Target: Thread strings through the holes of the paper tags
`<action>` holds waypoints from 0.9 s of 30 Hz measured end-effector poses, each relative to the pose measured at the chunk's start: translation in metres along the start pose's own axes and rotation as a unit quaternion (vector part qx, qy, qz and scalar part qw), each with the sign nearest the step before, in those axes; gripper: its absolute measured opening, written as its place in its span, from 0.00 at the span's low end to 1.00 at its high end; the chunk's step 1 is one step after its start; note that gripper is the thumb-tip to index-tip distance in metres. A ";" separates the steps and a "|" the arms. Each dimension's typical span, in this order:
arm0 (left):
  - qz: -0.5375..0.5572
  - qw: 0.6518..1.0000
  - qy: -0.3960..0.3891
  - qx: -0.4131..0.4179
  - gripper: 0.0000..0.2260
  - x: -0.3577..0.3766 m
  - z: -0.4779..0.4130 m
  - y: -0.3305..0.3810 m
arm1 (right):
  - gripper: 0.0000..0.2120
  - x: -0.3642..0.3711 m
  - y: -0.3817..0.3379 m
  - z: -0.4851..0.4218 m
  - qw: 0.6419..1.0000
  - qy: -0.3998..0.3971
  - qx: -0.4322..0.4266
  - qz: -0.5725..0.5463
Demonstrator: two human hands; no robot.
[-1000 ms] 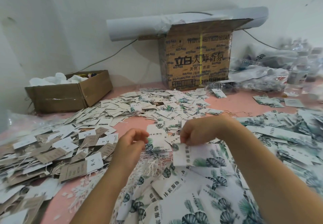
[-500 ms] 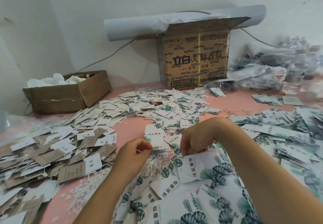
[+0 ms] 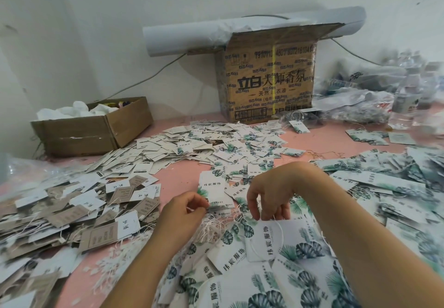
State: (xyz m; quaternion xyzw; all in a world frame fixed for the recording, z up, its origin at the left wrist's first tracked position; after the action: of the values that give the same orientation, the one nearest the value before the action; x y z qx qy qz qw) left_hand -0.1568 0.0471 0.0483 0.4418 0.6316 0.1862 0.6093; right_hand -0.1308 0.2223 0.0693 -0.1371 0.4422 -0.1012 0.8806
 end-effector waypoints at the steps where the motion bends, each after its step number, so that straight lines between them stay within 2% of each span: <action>1: -0.001 1.000 -0.001 -0.001 0.08 0.000 0.000 -0.001 | 0.05 0.000 0.000 0.000 1.000 -0.004 0.002 0.000; 10: -0.004 1.000 -0.003 0.001 0.08 -0.001 0.000 -0.002 | 0.07 0.000 0.001 -0.003 1.000 -0.008 0.005 0.010; 14: -0.038 0.998 -0.049 0.016 0.04 0.004 0.002 -0.002 | 0.06 0.001 0.001 -0.002 1.000 -0.012 0.007 0.015; 20: -0.144 0.985 -0.089 0.047 0.06 0.012 0.006 -0.002 | 0.10 -0.005 0.003 -0.003 0.999 0.042 0.010 0.023; 24: -0.148 0.984 -0.083 0.057 0.09 0.012 0.004 -0.003 | 0.11 -0.011 0.001 -0.004 0.996 0.087 -0.010 0.017; 27: -0.125 0.989 -0.050 0.061 0.08 0.009 0.001 -0.001 | 0.10 -0.011 -0.005 -0.004 0.994 0.103 -0.031 0.012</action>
State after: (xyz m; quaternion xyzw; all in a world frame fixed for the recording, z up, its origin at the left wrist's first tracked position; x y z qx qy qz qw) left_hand -0.1547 0.0527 0.0418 0.4046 0.6608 0.0480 0.6304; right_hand -0.1409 0.2206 0.0768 -0.1478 0.5351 -0.0906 0.8268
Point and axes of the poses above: each hand's wrist, its own z-axis away from the middle knuckle, its own x-axis out of the palm, y = z × x, the point moved 6 cm from there along -z, towards the middle knuckle, and after that the axes turned 3 degrees about x, right-handed, at the moved point
